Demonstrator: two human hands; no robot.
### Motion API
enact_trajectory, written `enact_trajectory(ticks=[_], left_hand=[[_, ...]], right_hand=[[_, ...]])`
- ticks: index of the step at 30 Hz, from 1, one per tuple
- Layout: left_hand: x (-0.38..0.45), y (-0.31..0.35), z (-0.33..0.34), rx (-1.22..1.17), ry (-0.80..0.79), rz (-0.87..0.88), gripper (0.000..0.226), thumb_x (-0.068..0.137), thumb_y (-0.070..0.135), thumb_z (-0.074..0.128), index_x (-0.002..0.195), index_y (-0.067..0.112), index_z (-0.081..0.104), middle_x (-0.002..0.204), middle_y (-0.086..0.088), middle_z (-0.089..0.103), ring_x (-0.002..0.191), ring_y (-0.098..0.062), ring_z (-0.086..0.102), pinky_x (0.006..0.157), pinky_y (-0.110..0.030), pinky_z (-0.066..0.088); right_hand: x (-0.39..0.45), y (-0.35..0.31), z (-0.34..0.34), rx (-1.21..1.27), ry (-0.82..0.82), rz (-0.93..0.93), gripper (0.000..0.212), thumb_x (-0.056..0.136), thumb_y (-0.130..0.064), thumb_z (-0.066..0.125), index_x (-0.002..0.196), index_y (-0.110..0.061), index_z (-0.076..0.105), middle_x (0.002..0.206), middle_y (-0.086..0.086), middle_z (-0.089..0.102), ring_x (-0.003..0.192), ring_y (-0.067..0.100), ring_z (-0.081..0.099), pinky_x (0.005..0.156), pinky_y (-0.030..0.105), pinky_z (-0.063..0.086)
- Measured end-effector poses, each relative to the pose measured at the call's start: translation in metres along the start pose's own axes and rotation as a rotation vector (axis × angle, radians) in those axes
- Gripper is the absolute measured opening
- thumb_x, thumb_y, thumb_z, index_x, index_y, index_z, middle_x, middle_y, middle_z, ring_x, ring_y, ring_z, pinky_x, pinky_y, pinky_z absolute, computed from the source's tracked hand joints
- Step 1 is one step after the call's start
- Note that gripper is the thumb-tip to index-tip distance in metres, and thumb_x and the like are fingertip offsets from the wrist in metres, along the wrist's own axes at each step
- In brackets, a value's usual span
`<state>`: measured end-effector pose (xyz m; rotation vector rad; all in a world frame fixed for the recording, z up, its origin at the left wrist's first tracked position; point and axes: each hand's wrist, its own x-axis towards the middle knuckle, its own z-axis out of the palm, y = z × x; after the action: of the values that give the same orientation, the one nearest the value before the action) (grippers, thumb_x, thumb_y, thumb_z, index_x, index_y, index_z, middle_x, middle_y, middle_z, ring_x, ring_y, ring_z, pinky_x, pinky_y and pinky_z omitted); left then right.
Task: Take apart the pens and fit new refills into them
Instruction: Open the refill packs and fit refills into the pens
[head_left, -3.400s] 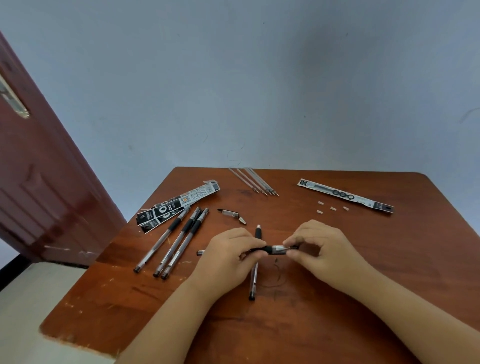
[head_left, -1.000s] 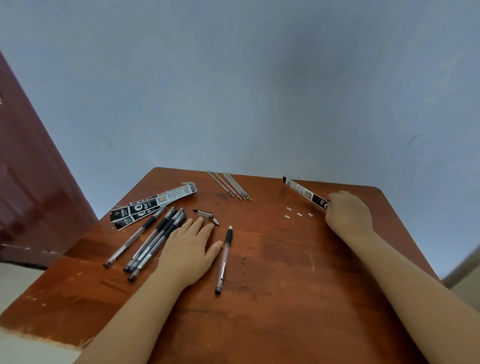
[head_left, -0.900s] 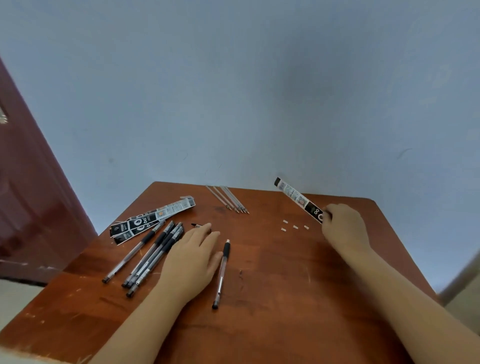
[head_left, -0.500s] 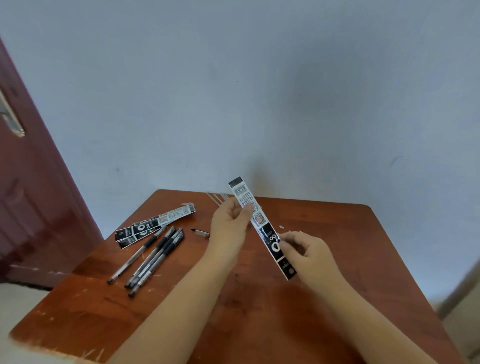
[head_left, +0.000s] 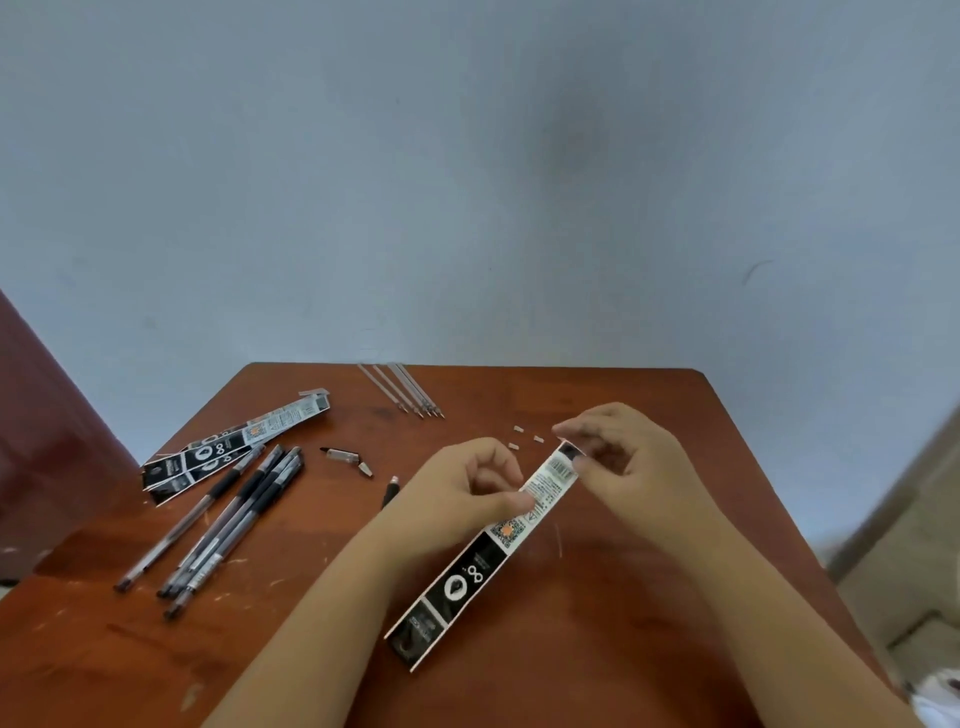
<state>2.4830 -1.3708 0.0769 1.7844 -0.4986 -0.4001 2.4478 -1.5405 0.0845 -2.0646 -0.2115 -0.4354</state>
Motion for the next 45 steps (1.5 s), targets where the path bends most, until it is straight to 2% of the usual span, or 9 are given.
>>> enact_trajectory(ticks=[7,10,19,24,29,32,35,41,45], left_hand=[[-0.006,0.004,-0.009,0.093,-0.033,0.01,0.013,0.082,0.008,0.063,0.081,0.02,0.059,0.071,0.003,0.071,0.061,-0.007,0.062,0.061,-0.023,0.049],[-0.01,0.005,-0.009,0.069,-0.063,-0.003,0.014,0.081,0.005,0.063,0.082,0.018,0.057,0.064,0.005,0.069,0.055,-0.004,0.059,0.055,-0.017,0.046],[-0.013,0.006,-0.012,0.208,-0.109,0.0,0.017,0.083,0.011,0.063,0.082,0.027,0.056,0.066,0.016,0.068,0.066,0.003,0.06,0.068,-0.017,0.046],[-0.012,0.006,-0.011,0.39,-0.1,-0.02,0.02,0.091,0.017,0.051,0.086,0.036,0.051,0.082,0.015,0.064,0.071,0.005,0.056,0.069,-0.013,0.045],[-0.012,0.004,-0.009,0.371,-0.031,0.01,0.022,0.091,0.022,0.052,0.084,0.042,0.053,0.079,0.016,0.059,0.069,0.002,0.053,0.062,-0.009,0.042],[-0.012,0.006,-0.007,0.398,0.035,0.06,0.021,0.086,0.026,0.059,0.083,0.046,0.052,0.078,0.016,0.058,0.067,0.002,0.052,0.057,-0.006,0.04],[-0.011,0.005,-0.006,0.403,0.137,0.121,0.027,0.082,0.023,0.064,0.082,0.048,0.055,0.075,0.018,0.06,0.065,0.01,0.051,0.057,-0.004,0.039],[-0.008,-0.003,0.0,0.434,0.244,0.178,0.021,0.08,0.015,0.067,0.097,0.026,0.071,0.076,0.027,0.058,0.074,0.01,0.056,0.068,-0.003,0.042],[-0.007,-0.003,0.001,0.465,0.302,0.232,0.021,0.079,0.013,0.067,0.098,0.022,0.071,0.073,0.027,0.055,0.071,0.007,0.054,0.067,-0.003,0.04]], right_hand=[[-0.001,-0.001,-0.006,-0.128,-0.232,-0.063,0.037,0.081,0.008,0.049,0.101,-0.017,0.066,0.087,-0.01,0.055,0.063,0.0,0.048,0.054,0.009,0.037],[-0.003,-0.003,-0.002,-0.075,-0.265,-0.044,0.029,0.082,-0.009,0.05,0.106,-0.016,0.063,0.085,-0.012,0.054,0.064,0.009,0.048,0.057,0.014,0.04],[-0.005,0.004,-0.005,-0.035,-0.295,-0.091,0.025,0.073,-0.019,0.053,0.081,-0.04,0.063,0.081,-0.015,0.064,0.08,0.004,0.057,0.076,0.004,0.038],[-0.005,0.006,-0.008,0.004,-0.319,-0.1,0.025,0.072,-0.017,0.048,0.064,-0.037,0.061,0.086,-0.01,0.064,0.078,0.005,0.059,0.064,0.012,0.045],[-0.004,0.007,-0.006,-0.017,-0.151,-0.136,0.015,0.067,-0.042,0.049,0.063,-0.032,0.059,0.079,-0.008,0.064,0.082,0.004,0.058,0.069,0.009,0.045],[-0.002,0.008,-0.007,-0.041,0.016,-0.109,0.01,0.069,-0.031,0.056,0.061,-0.033,0.061,0.084,-0.011,0.064,0.088,-0.004,0.056,0.073,0.006,0.042],[-0.002,0.012,-0.008,-0.101,0.046,-0.08,0.035,0.076,-0.002,0.063,0.061,-0.034,0.062,0.089,-0.018,0.059,0.095,-0.007,0.05,0.077,0.002,0.038],[-0.001,0.015,-0.001,-0.166,-0.021,-0.068,0.02,0.075,0.001,0.065,0.075,-0.018,0.072,0.091,-0.021,0.055,0.1,-0.001,0.046,0.08,-0.002,0.031],[-0.001,0.012,-0.001,0.022,-0.051,0.031,0.033,0.077,0.001,0.062,0.071,-0.031,0.069,0.088,-0.013,0.061,0.092,0.0,0.053,0.079,0.004,0.038]])
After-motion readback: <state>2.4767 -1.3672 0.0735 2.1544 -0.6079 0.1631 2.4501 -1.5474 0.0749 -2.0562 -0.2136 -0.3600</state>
